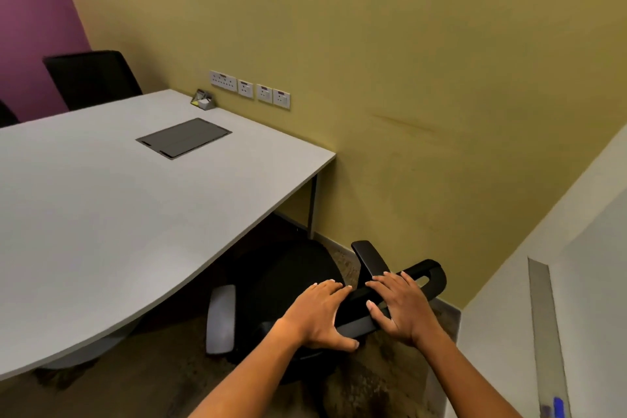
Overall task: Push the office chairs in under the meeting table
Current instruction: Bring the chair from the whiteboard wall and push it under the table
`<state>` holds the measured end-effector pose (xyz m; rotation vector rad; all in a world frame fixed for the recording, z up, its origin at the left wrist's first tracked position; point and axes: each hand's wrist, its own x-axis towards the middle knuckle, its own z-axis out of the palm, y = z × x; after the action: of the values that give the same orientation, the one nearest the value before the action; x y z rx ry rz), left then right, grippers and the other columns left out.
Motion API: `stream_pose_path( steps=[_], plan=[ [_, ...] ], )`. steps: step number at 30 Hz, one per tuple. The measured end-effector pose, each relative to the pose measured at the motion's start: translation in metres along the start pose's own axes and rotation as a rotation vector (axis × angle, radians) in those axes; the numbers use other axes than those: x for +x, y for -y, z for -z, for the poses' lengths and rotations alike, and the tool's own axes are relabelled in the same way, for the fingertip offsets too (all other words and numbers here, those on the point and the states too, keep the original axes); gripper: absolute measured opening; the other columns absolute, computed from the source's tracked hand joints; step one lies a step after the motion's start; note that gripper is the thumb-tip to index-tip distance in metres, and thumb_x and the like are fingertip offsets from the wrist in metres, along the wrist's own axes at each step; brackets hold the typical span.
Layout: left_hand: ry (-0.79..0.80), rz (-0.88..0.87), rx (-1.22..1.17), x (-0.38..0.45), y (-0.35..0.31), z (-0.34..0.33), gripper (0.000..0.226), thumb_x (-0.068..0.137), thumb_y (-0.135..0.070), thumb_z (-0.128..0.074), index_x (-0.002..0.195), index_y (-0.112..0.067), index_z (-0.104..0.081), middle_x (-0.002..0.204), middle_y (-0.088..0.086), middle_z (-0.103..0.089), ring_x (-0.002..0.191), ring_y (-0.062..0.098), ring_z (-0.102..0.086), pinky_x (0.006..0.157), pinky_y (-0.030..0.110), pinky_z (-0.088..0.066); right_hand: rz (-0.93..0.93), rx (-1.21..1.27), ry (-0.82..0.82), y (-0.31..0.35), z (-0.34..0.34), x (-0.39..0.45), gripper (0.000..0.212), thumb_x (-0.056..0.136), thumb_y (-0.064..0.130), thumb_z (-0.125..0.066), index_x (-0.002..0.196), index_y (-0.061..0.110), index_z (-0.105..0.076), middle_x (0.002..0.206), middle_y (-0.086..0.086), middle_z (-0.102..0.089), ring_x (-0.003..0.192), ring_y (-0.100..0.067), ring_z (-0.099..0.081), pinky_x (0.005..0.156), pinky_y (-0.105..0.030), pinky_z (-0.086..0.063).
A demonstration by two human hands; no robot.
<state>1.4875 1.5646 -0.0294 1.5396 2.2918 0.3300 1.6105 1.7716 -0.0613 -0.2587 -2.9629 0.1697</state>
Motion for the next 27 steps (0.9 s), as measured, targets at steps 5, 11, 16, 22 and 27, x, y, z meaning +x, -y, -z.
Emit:
stream_pose_path(
  steps=[5, 11, 16, 22, 27],
  plan=[
    [-0.094, 0.137, 0.036, 0.052, 0.027, 0.040, 0.107, 0.075, -0.078, -0.049, 0.156, -0.013, -0.025, 0.161, 0.009, -0.030, 0.148, 0.025, -0.023, 0.122, 0.040, -0.018, 0.084, -0.001, -0.035, -0.031, 0.011, 0.096, 0.052, 0.091, 0.058, -0.038, 0.116, 0.025, -0.069, 0.117, 0.005, -0.069, 0.112, -0.018, -0.062, 0.106, -0.048, -0.042],
    [-0.109, 0.280, 0.026, 0.080, 0.043, 0.050, 0.106, 0.074, -0.078, -0.045, 0.157, -0.016, -0.024, 0.160, 0.007, -0.033, 0.147, 0.023, -0.027, 0.119, 0.034, -0.020, 0.211, 0.016, 0.002, -0.053, 0.003, 0.156, 0.053, 0.092, 0.062, -0.035, 0.117, 0.028, -0.066, 0.116, 0.008, -0.067, 0.111, -0.015, -0.059, 0.109, -0.046, -0.038],
    [-0.203, 0.378, 0.018, 0.126, 0.069, 0.075, 0.103, 0.078, -0.082, -0.050, 0.156, -0.017, -0.028, 0.148, 0.003, -0.047, 0.133, 0.019, -0.044, 0.110, 0.030, -0.034, 0.316, 0.037, -0.053, -0.079, 0.005, 0.235, 0.054, 0.090, 0.064, -0.037, 0.112, 0.026, -0.069, 0.111, 0.008, -0.069, 0.106, -0.015, -0.061, 0.105, -0.046, -0.042],
    [-0.278, 0.559, 0.062, 0.173, 0.087, 0.069, 0.105, 0.078, -0.090, -0.037, 0.155, -0.020, -0.030, 0.150, 0.000, -0.047, 0.135, 0.016, -0.044, 0.110, 0.030, -0.035, 0.421, 0.096, -0.042, -0.104, -0.018, 0.297, 0.058, 0.091, 0.064, -0.036, 0.113, 0.023, -0.070, 0.110, 0.004, -0.070, 0.106, -0.018, -0.063, 0.106, -0.048, -0.042],
    [-0.342, 0.726, 0.123, 0.250, 0.096, 0.093, 0.108, 0.078, -0.094, -0.027, 0.155, -0.019, -0.031, 0.148, 0.001, -0.049, 0.133, 0.018, -0.045, 0.111, 0.033, -0.034, 0.482, 0.130, -0.034, -0.153, -0.016, 0.380, 0.055, 0.090, 0.062, -0.039, 0.112, 0.023, -0.071, 0.109, 0.004, -0.071, 0.104, -0.019, -0.064, 0.103, -0.048, -0.044]
  ],
)
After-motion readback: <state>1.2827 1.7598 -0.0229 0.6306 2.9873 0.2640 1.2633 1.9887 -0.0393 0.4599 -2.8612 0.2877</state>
